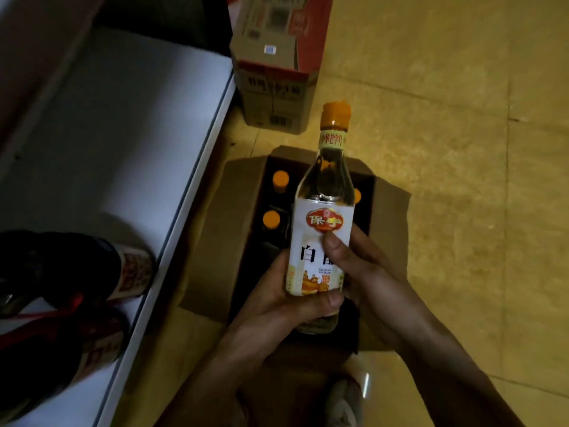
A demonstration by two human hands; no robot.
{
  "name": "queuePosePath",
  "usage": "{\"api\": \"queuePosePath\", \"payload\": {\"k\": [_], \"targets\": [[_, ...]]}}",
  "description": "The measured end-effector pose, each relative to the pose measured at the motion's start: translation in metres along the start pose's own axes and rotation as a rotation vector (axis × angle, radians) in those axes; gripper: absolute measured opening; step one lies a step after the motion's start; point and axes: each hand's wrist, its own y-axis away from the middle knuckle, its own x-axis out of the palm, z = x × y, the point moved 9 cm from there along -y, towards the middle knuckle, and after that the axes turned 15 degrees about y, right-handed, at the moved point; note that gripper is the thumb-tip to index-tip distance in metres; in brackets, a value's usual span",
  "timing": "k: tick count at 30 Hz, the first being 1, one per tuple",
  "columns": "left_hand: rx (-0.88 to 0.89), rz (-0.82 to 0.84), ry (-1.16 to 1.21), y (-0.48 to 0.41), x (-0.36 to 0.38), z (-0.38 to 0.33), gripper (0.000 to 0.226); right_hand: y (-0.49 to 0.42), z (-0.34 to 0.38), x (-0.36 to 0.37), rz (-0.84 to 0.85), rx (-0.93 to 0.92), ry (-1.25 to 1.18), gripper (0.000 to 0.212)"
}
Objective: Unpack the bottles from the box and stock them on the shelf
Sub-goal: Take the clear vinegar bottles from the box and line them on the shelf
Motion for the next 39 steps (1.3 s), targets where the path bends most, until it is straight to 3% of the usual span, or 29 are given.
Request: {"api": "queuePosePath", "payload": {"k": [11, 19, 27, 39], "targets": [[-0.058, -0.051, 0.036, 0.047, 0.026, 0.017, 0.058, 0.062, -0.011, 0.004, -0.129, 0.011, -0.124, 0.057], [-0.183, -0.087, 0.05, 0.123, 0.055, 0.016, 0.063, 0.14, 0.0, 0.016, -0.122, 0.101, -0.129, 0.05], [-0.157, -0.085, 0.057, 0.224, 0.118, -0.077, 0.056, 0.234, 0.115, 0.027, -0.083, 0.091, -0.062, 0.047], [0.029, -0.065, -0.025, 0.318, 0.212, -0.255, 0.058, 0.322, 0.316, 0.022, -0.017, -0.047, -0.066, 0.062]]}}
